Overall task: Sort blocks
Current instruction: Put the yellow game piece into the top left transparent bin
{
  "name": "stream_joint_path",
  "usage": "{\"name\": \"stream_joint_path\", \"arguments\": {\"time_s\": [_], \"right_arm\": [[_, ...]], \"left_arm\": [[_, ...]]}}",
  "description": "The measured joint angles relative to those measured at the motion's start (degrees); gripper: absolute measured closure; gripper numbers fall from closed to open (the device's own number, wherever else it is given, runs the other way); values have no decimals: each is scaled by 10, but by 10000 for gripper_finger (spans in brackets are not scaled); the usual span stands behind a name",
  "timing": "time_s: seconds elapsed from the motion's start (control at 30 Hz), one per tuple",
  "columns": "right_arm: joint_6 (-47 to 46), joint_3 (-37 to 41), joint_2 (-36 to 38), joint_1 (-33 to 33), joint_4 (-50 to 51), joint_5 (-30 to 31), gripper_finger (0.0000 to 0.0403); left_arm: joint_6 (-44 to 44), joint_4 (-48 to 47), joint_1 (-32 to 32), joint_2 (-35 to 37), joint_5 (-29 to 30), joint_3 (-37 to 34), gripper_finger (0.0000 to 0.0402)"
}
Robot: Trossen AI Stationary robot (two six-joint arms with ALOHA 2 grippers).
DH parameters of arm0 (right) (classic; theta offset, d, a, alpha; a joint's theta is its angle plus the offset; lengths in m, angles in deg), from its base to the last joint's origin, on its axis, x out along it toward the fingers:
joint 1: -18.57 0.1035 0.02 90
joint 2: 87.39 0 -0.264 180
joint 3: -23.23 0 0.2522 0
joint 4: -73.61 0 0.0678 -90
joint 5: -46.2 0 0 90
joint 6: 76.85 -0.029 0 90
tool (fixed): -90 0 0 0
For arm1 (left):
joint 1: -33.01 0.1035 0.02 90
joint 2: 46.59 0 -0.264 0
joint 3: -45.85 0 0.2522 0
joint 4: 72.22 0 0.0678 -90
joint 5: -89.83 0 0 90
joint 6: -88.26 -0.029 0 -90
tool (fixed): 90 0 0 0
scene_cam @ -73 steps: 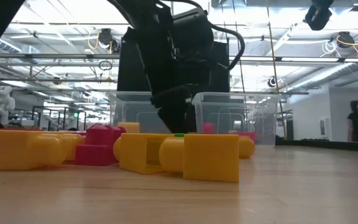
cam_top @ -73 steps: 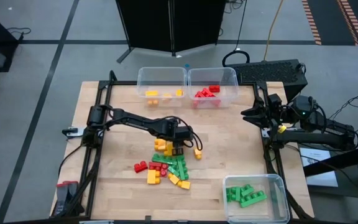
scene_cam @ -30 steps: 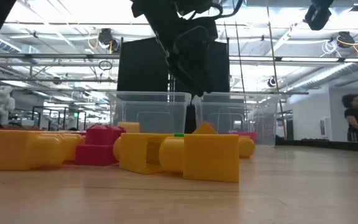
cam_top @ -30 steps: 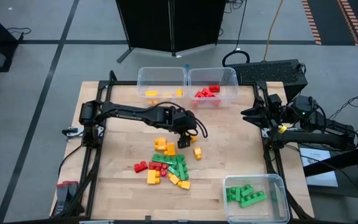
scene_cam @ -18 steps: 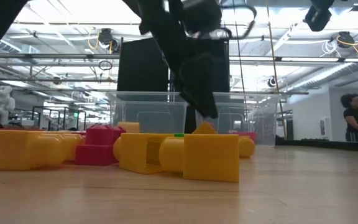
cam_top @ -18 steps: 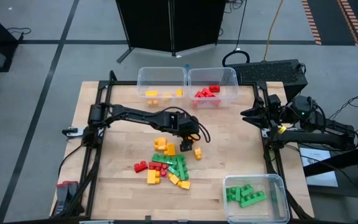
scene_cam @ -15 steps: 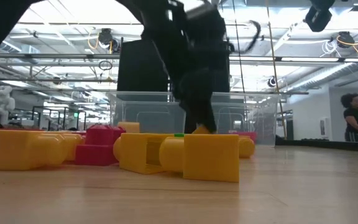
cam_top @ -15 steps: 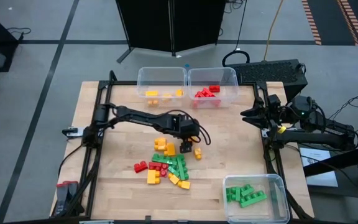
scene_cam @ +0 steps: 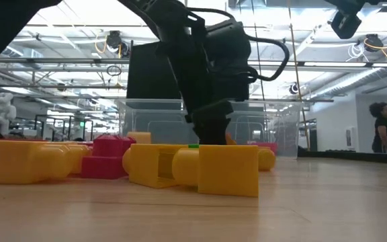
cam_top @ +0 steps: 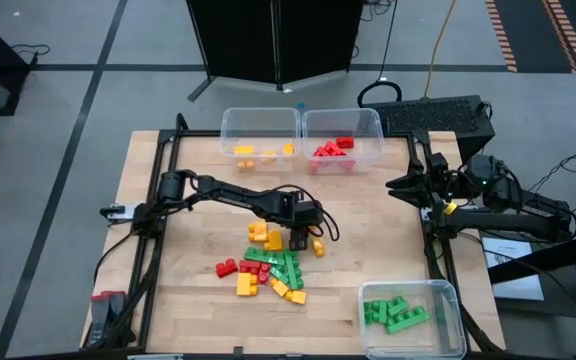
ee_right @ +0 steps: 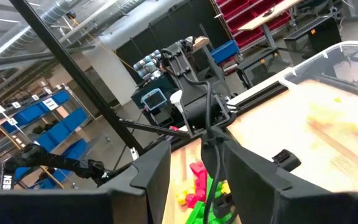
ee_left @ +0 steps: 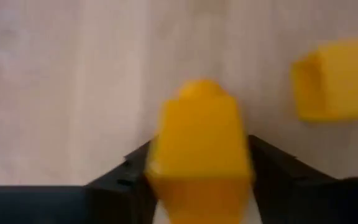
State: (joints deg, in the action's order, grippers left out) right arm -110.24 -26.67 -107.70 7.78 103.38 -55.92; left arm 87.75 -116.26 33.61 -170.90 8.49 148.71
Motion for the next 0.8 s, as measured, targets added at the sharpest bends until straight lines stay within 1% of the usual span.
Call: {"name": "stream_joint_path", "arguments": {"time_s": [0.17, 0.37, 0.43, 0.6, 0.7, 0.8], "right_arm": [[0, 0, 0, 0, 0, 0, 259], [-9, 0, 0, 0, -1, 0, 259], [-9, 0, 0, 0, -3, 0, 259], [-2, 0, 0, 0, -3, 0, 259], [0, 0, 0, 0, -4, 0, 259], [7, 0, 0, 0, -4, 1, 259]], "left_arm": [[2, 4, 1, -1, 37, 1, 309], [2, -23, 2, 22, 43, 8, 313], [2, -24, 2, 43, 49, 15, 313], [0, -40, 8, 111, 92, 30, 313], [-7, -41, 21, 163, 142, 40, 313], [-16, -32, 39, 210, 233, 43, 313]]}}
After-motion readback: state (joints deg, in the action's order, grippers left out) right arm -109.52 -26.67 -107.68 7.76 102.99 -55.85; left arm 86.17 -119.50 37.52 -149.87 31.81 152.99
